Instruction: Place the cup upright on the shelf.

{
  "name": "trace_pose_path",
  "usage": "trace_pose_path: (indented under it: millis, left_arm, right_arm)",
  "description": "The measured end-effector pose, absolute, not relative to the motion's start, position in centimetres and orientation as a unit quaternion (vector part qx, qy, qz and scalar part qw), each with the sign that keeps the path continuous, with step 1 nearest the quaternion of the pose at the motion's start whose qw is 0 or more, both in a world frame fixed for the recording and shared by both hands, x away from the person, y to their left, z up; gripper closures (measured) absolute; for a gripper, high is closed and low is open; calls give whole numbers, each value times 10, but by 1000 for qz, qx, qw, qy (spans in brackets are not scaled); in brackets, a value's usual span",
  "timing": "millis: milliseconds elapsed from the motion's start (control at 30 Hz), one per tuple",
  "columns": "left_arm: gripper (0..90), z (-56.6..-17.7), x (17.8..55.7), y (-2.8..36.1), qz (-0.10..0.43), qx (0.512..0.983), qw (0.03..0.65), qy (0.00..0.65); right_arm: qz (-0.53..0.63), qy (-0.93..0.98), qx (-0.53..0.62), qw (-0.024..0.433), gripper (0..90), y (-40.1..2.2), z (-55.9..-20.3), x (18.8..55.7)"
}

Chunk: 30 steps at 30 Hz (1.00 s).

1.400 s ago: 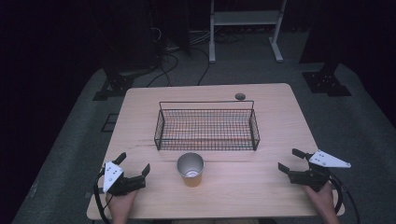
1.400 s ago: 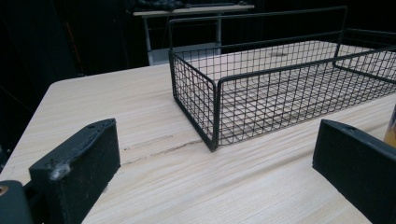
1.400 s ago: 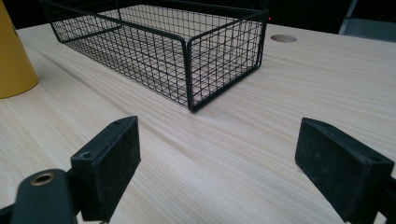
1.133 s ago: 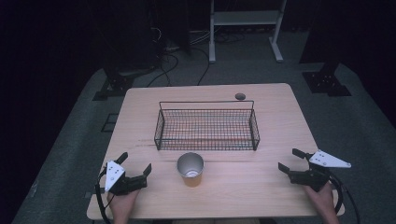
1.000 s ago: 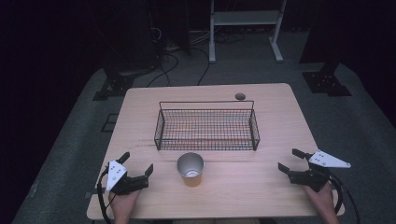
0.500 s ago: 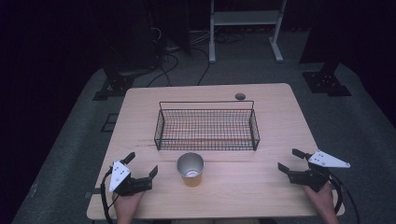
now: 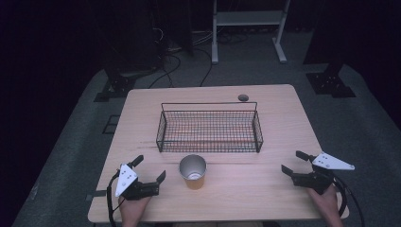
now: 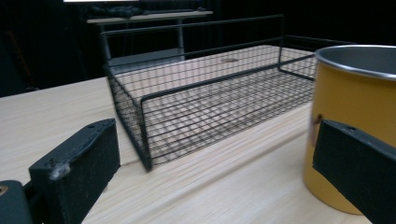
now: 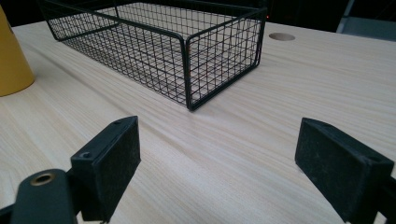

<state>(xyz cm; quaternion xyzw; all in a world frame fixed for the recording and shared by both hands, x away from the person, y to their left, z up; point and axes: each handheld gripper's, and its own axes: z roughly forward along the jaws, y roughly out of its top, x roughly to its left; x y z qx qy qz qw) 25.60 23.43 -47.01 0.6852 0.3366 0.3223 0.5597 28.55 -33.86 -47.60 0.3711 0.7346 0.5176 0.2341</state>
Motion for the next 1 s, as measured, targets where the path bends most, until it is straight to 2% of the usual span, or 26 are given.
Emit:
trace_pose_path:
  millis: [667,1000]
  left_arm:
    - [0,-466,240,197,310,711,579,251]
    - [0,-466,238,192,292,714,590,239]
  right_arm:
    - [518,735,371,233,131,-339,-476,286]
    - [517,735,371,233,131,-338,-476,286]
